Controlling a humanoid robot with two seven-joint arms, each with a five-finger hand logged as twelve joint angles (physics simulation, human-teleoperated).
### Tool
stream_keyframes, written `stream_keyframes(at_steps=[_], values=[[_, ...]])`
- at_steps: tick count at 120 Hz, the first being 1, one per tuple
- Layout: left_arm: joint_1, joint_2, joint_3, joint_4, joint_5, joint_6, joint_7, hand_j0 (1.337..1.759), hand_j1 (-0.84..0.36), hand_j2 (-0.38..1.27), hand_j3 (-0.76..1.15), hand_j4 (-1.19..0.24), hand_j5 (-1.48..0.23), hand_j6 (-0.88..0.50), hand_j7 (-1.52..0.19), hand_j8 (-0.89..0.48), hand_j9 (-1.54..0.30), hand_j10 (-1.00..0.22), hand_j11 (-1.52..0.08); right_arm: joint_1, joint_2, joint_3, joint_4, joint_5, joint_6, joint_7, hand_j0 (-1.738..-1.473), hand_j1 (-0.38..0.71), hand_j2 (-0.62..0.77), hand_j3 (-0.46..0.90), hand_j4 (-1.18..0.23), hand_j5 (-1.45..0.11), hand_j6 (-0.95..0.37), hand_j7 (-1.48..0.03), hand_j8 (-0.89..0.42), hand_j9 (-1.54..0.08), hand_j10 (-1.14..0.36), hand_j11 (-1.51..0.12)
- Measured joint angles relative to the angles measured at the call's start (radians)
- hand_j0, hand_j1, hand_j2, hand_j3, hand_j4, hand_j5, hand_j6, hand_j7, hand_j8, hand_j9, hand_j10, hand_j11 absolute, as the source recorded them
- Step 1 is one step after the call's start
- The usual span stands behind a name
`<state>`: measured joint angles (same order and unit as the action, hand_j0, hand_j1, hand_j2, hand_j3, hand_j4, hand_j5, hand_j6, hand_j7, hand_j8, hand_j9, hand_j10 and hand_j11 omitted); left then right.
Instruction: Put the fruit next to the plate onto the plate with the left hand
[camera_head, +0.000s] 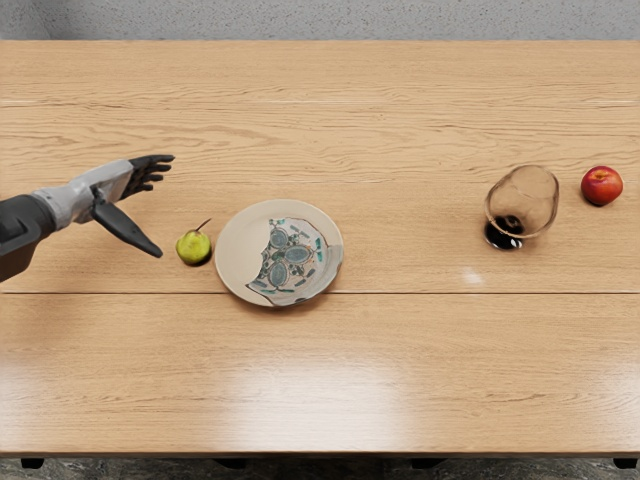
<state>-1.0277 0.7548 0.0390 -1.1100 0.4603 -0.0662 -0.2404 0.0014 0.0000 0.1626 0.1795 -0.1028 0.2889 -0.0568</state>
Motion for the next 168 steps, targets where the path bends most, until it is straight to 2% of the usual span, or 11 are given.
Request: stream_keyframes(at_steps=[18,34,48,106,153,168], values=[[0.011,-0.001,0.008,-0.004,0.001,0.002,-0.021,1.658,0.15,0.04,0.00,-0.17,-0.22,-0.17,-0.22,-0.17,-0.22,-0.17,-0.22,0.000,0.000,0.000,0.000,0.000,0.000,0.000,-1.658,-0.35,0.00,0.00,0.00,0.00,0.00,0.00,0.00,0.00,0.00,0.00],[0.026,-0.002,0.024,-0.001,0.007,0.008,-0.075,1.658,0.08,0.05,0.00,-0.23,-0.30,-0.23,-0.30,-0.23,-0.30,-0.23,-0.30,0.000,0.000,0.000,0.000,0.000,0.000,0.000,-1.658,-0.35,0.00,0.00,0.00,0.00,0.00,0.00,0.00,0.00,0.00,0.00],[0.028,-0.035,0.031,0.000,0.020,0.010,-0.094,1.658,0.04,0.06,0.00,-0.26,-0.34,-0.26,-0.34,-0.26,-0.34,-0.26,-0.34,0.000,0.000,0.000,0.000,0.000,0.000,0.000,-1.658,-0.35,0.00,0.00,0.00,0.00,0.00,0.00,0.00,0.00,0.00,0.00],[0.062,-0.075,0.035,-0.002,0.027,0.036,-0.081,1.658,-0.05,0.07,0.00,-0.33,-0.43,-0.34,-0.43,-0.33,-0.43,-0.33,-0.43,0.000,0.000,0.000,0.000,0.000,0.000,0.000,-1.658,-0.35,0.00,0.00,0.00,0.00,0.00,0.00,0.00,0.00,0.00,0.00],[0.063,-0.087,0.035,-0.008,0.030,0.037,-0.080,1.658,-0.31,0.12,0.00,-0.56,-0.72,-0.56,-0.72,-0.54,-0.72,-0.55,-0.72,0.000,0.000,0.000,0.000,0.000,0.000,0.000,-1.658,-0.35,0.00,0.00,0.00,0.00,0.00,0.00,0.00,0.00,0.00,0.00],[0.069,-0.087,0.033,-0.008,0.029,0.037,-0.081,1.656,-0.32,0.12,0.00,-0.59,-0.75,-0.59,-0.75,-0.53,-0.77,-0.52,-0.78,0.000,0.000,0.000,0.000,0.000,0.000,0.000,-1.658,-0.35,0.00,0.00,0.00,0.00,0.00,0.00,0.00,0.00,0.00,0.00]])
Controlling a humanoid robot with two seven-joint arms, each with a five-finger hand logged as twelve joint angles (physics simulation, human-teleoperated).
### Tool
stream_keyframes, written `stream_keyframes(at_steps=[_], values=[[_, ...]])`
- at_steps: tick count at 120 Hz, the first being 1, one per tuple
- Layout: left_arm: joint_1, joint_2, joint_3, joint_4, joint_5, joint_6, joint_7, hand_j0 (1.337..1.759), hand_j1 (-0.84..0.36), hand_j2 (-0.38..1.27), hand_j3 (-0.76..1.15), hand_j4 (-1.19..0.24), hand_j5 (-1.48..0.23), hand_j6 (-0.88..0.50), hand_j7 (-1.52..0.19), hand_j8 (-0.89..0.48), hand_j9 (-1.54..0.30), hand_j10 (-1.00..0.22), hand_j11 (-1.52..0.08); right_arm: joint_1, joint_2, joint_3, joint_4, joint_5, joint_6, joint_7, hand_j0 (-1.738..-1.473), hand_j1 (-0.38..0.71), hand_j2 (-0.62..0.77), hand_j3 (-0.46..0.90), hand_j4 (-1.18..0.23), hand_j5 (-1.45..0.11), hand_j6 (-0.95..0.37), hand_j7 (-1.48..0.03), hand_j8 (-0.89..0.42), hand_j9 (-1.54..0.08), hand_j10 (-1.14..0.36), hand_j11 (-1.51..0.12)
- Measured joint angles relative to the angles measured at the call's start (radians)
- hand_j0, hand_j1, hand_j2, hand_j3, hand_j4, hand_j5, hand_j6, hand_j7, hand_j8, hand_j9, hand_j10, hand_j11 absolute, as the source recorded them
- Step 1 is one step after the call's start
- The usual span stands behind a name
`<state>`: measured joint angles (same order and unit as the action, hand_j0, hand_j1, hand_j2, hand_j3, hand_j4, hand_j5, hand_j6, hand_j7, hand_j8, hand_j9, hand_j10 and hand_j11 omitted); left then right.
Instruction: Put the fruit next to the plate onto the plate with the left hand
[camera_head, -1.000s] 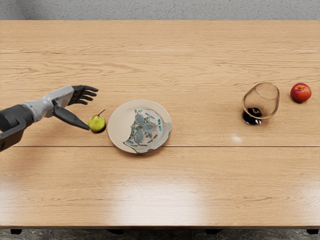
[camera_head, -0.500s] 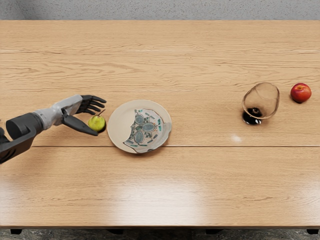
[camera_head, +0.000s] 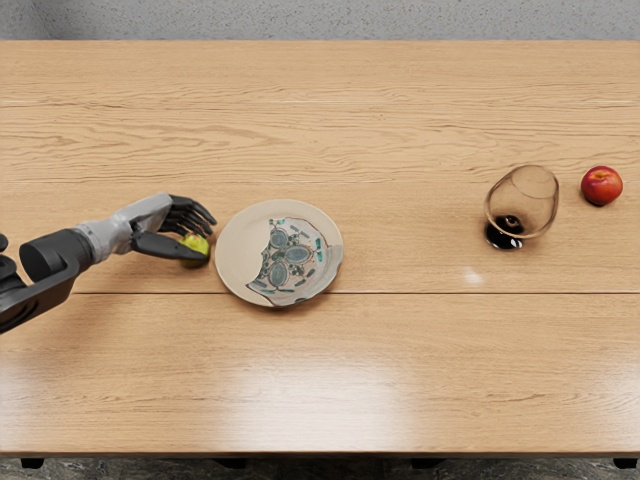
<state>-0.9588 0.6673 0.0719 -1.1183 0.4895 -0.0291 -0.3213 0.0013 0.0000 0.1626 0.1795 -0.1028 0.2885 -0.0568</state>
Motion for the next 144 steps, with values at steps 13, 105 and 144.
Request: stream_keyframes(at_steps=[13,105,144], values=[[0.005,0.000,-0.002,-0.001,-0.001,0.000,-0.001,1.655,-0.33,0.12,0.00,-0.61,-0.77,-0.61,-0.77,-0.51,-0.79,-0.49,-0.81,0.000,0.000,0.000,0.000,0.000,0.000,0.000,-1.658,-0.35,0.00,0.00,0.00,0.00,0.00,0.00,0.00,0.00,0.00,0.00],[-0.014,0.052,-0.006,-0.054,0.001,-0.002,-0.001,1.655,-0.31,0.26,0.00,-0.68,-0.90,-0.68,-0.90,-0.51,-0.90,-0.54,-0.90,0.000,0.000,0.000,0.000,0.000,0.000,0.000,-1.658,-0.35,0.00,0.00,0.00,0.00,0.00,0.00,0.00,0.00,0.00,0.00],[-0.056,0.057,-0.008,-0.081,0.001,-0.002,0.000,1.656,-0.32,0.30,0.00,-0.69,-0.91,-0.69,-0.91,-0.52,-0.91,-0.54,-0.90,0.000,0.000,0.000,0.000,0.000,0.000,0.000,-1.658,-0.35,0.00,0.00,0.00,0.00,0.00,0.00,0.00,0.00,0.00,0.00]])
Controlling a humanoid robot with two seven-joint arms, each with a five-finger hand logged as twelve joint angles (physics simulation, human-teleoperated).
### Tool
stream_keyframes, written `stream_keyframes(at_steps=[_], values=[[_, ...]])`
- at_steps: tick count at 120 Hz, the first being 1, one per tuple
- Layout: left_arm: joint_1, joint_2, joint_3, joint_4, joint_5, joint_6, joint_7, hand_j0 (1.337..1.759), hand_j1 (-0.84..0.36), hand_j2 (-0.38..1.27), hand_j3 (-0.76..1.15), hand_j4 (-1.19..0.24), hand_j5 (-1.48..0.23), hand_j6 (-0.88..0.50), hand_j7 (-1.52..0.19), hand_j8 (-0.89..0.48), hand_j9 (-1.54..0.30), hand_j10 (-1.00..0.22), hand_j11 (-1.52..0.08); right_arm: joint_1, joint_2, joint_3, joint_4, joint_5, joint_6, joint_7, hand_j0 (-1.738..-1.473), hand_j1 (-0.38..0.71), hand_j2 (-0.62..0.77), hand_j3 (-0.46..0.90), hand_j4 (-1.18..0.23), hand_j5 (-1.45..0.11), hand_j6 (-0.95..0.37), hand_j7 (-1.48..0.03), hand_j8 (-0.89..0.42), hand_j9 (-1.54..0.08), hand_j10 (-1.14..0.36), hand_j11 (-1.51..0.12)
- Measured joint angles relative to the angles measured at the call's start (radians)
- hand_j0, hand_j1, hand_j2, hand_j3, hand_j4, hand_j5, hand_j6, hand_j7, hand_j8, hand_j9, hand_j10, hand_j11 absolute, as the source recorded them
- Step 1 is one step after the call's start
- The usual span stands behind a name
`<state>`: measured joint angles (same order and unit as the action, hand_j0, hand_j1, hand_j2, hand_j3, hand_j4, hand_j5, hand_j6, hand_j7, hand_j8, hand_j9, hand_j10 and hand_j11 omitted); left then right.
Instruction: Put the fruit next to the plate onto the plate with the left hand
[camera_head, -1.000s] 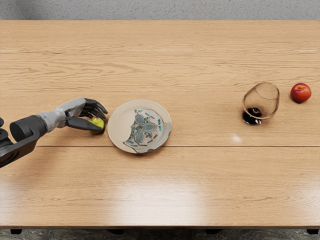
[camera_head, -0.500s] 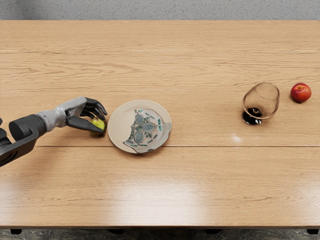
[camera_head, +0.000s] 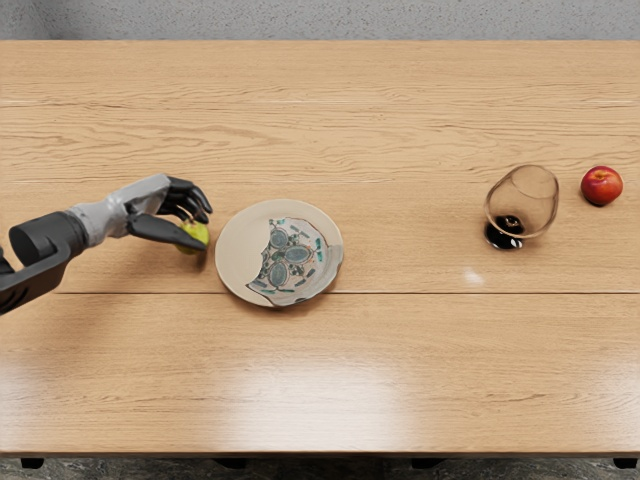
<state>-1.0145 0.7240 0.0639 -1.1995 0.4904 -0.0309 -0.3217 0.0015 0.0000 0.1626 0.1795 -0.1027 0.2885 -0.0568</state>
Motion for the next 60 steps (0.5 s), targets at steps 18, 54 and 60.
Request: stream_keyframes(at_steps=[18,54,60], values=[[-0.014,0.000,0.000,-0.011,0.000,0.000,0.000,1.656,-0.33,0.31,0.00,-0.69,-0.91,-0.69,-0.91,-0.51,-0.91,-0.54,-0.90,0.000,0.000,0.000,0.000,0.000,0.000,0.000,-1.658,-0.35,0.00,0.00,0.00,0.00,0.00,0.00,0.00,0.00,0.00,0.00],[-0.041,-0.003,0.000,-0.033,0.000,0.000,0.001,1.656,-0.35,0.29,0.00,-0.68,-0.92,-0.68,-0.92,-0.48,-0.92,-0.51,-0.91,0.000,0.000,0.000,0.000,0.000,0.000,0.000,-1.658,-0.35,0.00,0.00,0.00,0.00,0.00,0.00,0.00,0.00,0.00,0.00],[-0.045,-0.007,-0.001,-0.034,0.000,0.000,0.001,1.656,-0.36,0.29,0.00,-0.68,-0.92,-0.68,-0.92,-0.48,-0.92,-0.50,-0.91,0.000,0.000,0.000,0.000,0.000,0.000,0.000,-1.658,-0.35,0.00,0.00,0.00,0.00,0.00,0.00,0.00,0.00,0.00,0.00]])
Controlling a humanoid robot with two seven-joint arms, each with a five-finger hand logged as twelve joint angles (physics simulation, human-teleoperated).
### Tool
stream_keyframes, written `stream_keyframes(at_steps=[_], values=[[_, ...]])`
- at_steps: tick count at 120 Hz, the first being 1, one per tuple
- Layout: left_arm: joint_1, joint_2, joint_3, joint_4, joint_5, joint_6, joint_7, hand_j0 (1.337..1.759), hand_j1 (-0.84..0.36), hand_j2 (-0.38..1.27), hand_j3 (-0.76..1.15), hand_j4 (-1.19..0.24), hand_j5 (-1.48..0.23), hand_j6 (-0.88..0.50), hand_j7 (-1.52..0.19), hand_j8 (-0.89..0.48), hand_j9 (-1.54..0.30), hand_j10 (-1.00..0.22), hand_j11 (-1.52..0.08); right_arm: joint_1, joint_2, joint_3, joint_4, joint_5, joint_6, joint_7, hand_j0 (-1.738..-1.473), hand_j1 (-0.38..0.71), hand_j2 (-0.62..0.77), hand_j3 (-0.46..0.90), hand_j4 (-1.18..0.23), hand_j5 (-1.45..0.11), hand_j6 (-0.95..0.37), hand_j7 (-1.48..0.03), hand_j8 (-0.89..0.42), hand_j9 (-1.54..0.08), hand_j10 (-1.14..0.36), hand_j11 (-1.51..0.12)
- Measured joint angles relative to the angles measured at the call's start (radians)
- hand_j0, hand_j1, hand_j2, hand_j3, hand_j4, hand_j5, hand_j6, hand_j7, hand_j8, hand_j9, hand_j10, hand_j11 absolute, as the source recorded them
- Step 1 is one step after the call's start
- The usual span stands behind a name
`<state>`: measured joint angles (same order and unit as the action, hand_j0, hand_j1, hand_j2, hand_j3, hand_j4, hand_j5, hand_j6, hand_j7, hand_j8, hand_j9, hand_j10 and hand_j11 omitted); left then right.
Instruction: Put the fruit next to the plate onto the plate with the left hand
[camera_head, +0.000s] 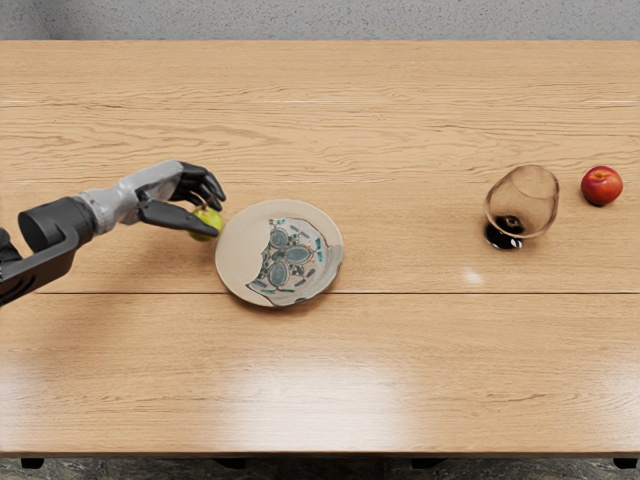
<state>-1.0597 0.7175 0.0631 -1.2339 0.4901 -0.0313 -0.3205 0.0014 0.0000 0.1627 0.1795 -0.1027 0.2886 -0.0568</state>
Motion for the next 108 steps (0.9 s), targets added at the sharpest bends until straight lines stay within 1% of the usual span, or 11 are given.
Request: stream_keyframes(at_steps=[23,27,32,38,49,65,77,108], values=[[-0.020,-0.017,0.000,-0.007,0.000,0.000,0.008,1.657,-0.39,0.34,0.00,-0.68,-0.92,-0.68,-0.92,-0.46,-0.92,-0.49,-0.91,0.000,0.000,0.000,0.000,0.000,0.000,0.000,-1.658,-0.35,0.00,0.00,0.00,0.00,0.00,0.00,0.00,0.00,0.00,0.00],[-0.021,-0.019,0.000,-0.007,0.000,0.000,0.009,1.657,-0.39,0.36,0.00,-0.68,-0.92,-0.68,-0.92,-0.47,-0.92,-0.49,-0.91,0.000,0.000,0.000,0.000,0.000,0.000,0.000,-1.658,-0.35,0.00,0.00,0.00,0.00,0.00,0.00,0.00,0.00,0.00,0.00],[-0.024,-0.032,0.000,-0.007,0.000,0.000,0.011,1.657,-0.39,0.34,0.00,-0.69,-0.92,-0.69,-0.92,-0.47,-0.92,-0.50,-0.91,0.000,0.000,0.000,0.000,0.000,0.000,0.000,-1.658,-0.35,0.00,0.00,0.00,0.00,0.00,0.00,0.00,0.00,0.00,0.00],[-0.025,-0.046,0.001,-0.007,0.000,0.000,0.012,1.657,-0.39,0.32,0.00,-0.68,-0.92,-0.68,-0.92,-0.46,-0.92,-0.49,-0.91,0.000,0.000,0.000,0.000,0.000,0.000,0.000,-1.658,-0.35,0.00,0.00,0.00,0.00,0.00,0.00,0.00,0.00,0.00,0.00],[-0.026,-0.064,0.001,-0.007,0.000,0.001,0.019,1.657,-0.39,0.36,0.00,-0.68,-0.92,-0.68,-0.92,-0.48,-0.92,-0.50,-0.91,0.000,0.000,0.000,0.000,0.000,0.000,0.000,-1.658,-0.35,0.00,0.00,0.00,0.00,0.00,0.00,0.00,0.00,0.00,0.00],[-0.026,-0.090,0.001,-0.006,0.000,0.001,0.030,1.657,-0.38,0.33,0.00,-0.69,-0.93,-0.68,-0.93,-0.49,-0.92,-0.49,-0.91,0.000,0.000,0.000,0.000,0.000,0.000,0.000,-1.658,-0.35,0.00,0.00,0.00,0.00,0.00,0.00,0.00,0.00,0.00,0.00],[-0.026,-0.093,0.001,-0.004,0.000,0.001,0.035,1.656,-0.37,0.31,0.00,-0.70,-0.93,-0.68,-0.93,-0.50,-0.92,-0.49,-0.91,0.000,0.000,0.000,0.000,0.000,0.000,0.000,-1.658,-0.35,0.00,0.00,0.00,0.00,0.00,0.00,0.00,0.00,0.00,0.00],[-0.023,-0.110,0.001,-0.003,0.000,0.001,0.043,1.656,-0.37,0.32,0.00,-0.72,-0.93,-0.68,-0.93,-0.50,-0.93,-0.49,-0.91,0.000,0.000,0.000,0.000,0.000,0.000,0.000,-1.658,-0.35,0.00,0.00,0.00,0.00,0.00,0.00,0.00,0.00,0.00,0.00]])
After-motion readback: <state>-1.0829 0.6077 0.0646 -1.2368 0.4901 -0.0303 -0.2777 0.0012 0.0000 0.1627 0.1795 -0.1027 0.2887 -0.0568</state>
